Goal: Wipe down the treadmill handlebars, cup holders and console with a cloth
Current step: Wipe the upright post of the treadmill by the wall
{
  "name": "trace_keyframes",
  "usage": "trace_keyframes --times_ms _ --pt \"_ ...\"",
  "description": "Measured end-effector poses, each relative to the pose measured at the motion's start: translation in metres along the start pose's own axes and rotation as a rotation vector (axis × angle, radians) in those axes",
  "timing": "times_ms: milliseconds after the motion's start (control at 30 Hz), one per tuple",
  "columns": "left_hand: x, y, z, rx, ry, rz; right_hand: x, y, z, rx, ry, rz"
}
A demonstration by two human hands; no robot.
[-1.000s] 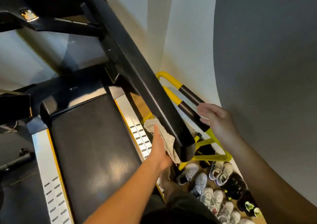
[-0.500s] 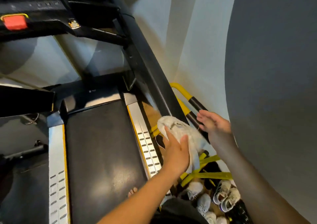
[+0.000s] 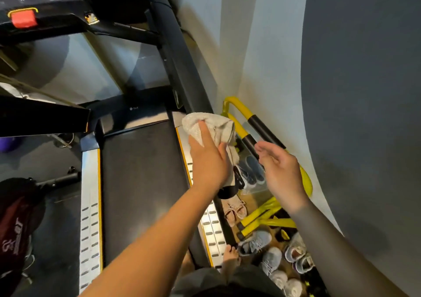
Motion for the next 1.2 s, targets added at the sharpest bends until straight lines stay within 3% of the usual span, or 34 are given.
trace_keyframes --times_ms 67,133,233,333,533,667,867,1033,1133,1200 --pt "0.012 -0.002 0.045 0.110 0.043 -0.037 0.008 0.007 0.006 0.003 -0.036 -0.003" --pt "0.034 -0.018 0.085 0.174 -0.041 -0.044 0.018 0.011 0.012 0.000 -0.072 0.026" --pt "0.052 -0.066 0.095 -0.085 -0.122 0.214 0.027 0.017 0.020 0.008 -0.127 0.050" --pt "0.041 -0.067 0.077 -0.247 -0.120 0.551 0.024 0.025 0.021 0.028 -0.136 0.091" --pt "0.075 -0.091 0.038 -0.677 -0.328 1.137 0.030 0.046 0.016 0.102 -0.121 0.107" --pt "0.102 -0.124 0.009 -0.818 -0.363 1.326 0.028 0.075 0.017 0.232 -0.093 0.092" --pt "0.112 -0.118 0.076 -0.963 -0.357 1.497 0.017 0.114 0.045 0.412 -0.051 -0.047" --pt "0.061 -0.082 0.094 -0.756 -0.153 1.098 0.010 0.099 0.034 0.342 -0.039 -0.064" --pt "0.018 -0.044 0.079 -0.338 -0.030 0.693 0.006 0.077 0.023 0.247 -0.036 -0.066" --pt "0.010 -0.018 0.060 -0.043 -0.037 0.417 0.004 0.058 0.017 0.184 -0.025 -0.073"
Point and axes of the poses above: each hand's wrist, its own z-axis away from the middle knuckle, its own x-axis out of the palm, y = z × x, the point moved 7 cm from there along -z, towards the middle knuckle
